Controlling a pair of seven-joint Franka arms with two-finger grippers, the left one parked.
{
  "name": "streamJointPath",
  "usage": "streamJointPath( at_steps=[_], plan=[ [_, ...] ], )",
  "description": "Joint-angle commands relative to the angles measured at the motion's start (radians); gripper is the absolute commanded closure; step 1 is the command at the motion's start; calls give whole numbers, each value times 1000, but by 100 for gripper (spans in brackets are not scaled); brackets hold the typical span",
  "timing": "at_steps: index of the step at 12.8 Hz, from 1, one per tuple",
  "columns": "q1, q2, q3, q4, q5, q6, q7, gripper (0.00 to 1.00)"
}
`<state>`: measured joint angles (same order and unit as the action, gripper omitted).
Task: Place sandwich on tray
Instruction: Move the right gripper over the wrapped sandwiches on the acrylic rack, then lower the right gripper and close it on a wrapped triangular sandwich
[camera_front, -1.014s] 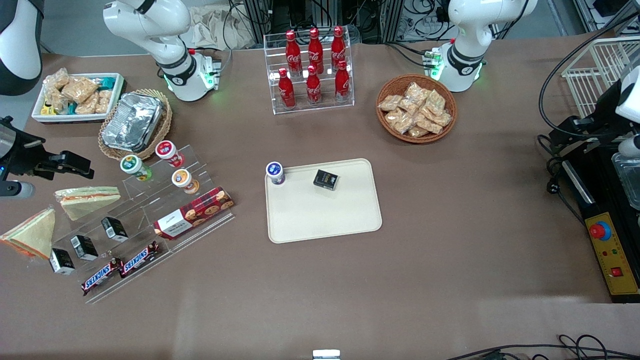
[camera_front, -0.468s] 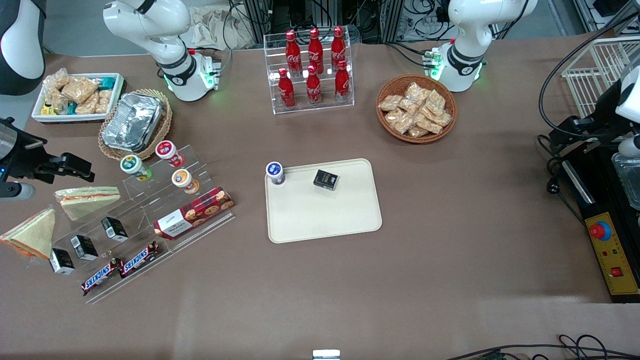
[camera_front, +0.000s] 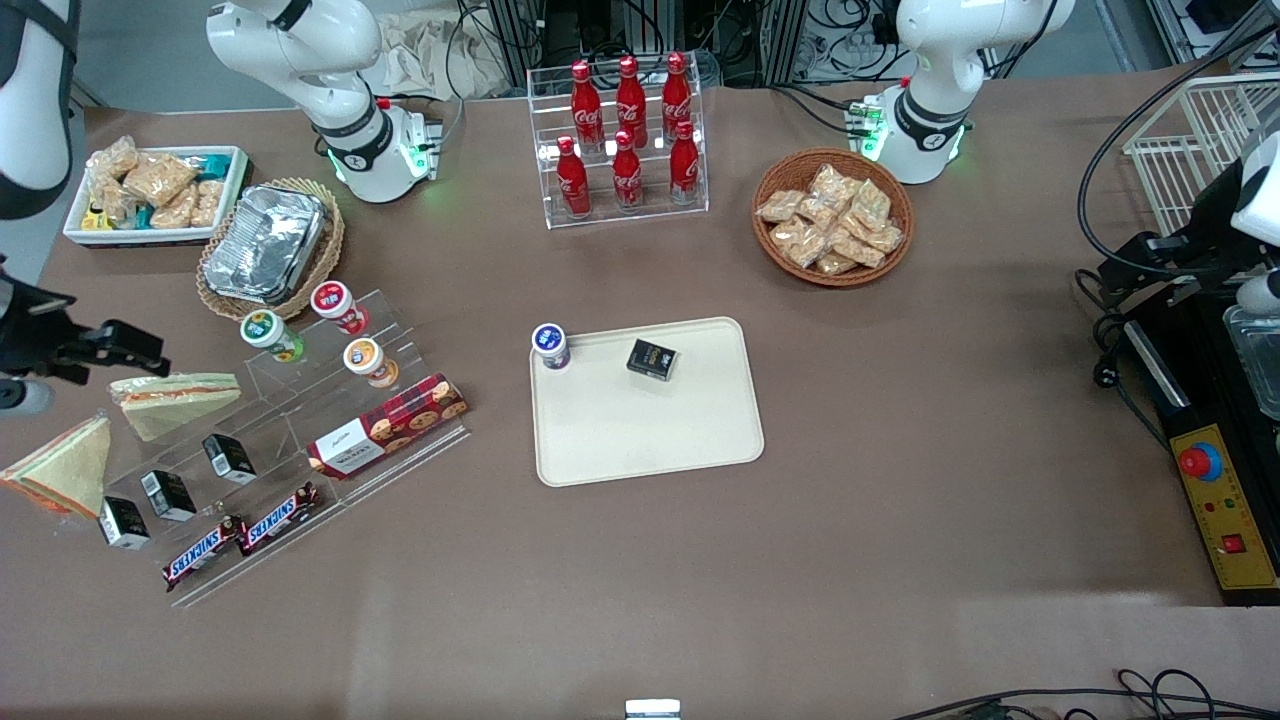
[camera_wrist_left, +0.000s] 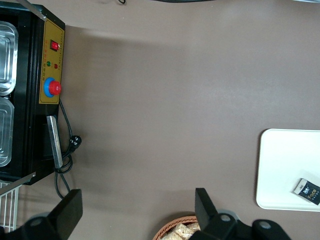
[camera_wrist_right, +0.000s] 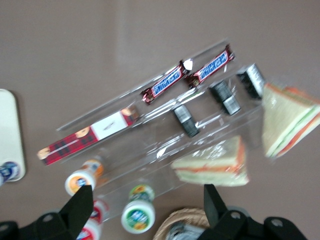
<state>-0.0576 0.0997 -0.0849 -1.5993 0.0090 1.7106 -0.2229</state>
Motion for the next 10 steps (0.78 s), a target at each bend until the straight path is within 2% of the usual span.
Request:
streamJointPath(
  at_steps=[1, 7, 10],
  plan=[
    [-76, 28, 5, 7, -12, 50, -128, 1],
    [-247, 127, 7, 18, -6, 188, -265, 1],
    [-295, 192, 7, 19, 32, 259, -288, 1]
  ],
)
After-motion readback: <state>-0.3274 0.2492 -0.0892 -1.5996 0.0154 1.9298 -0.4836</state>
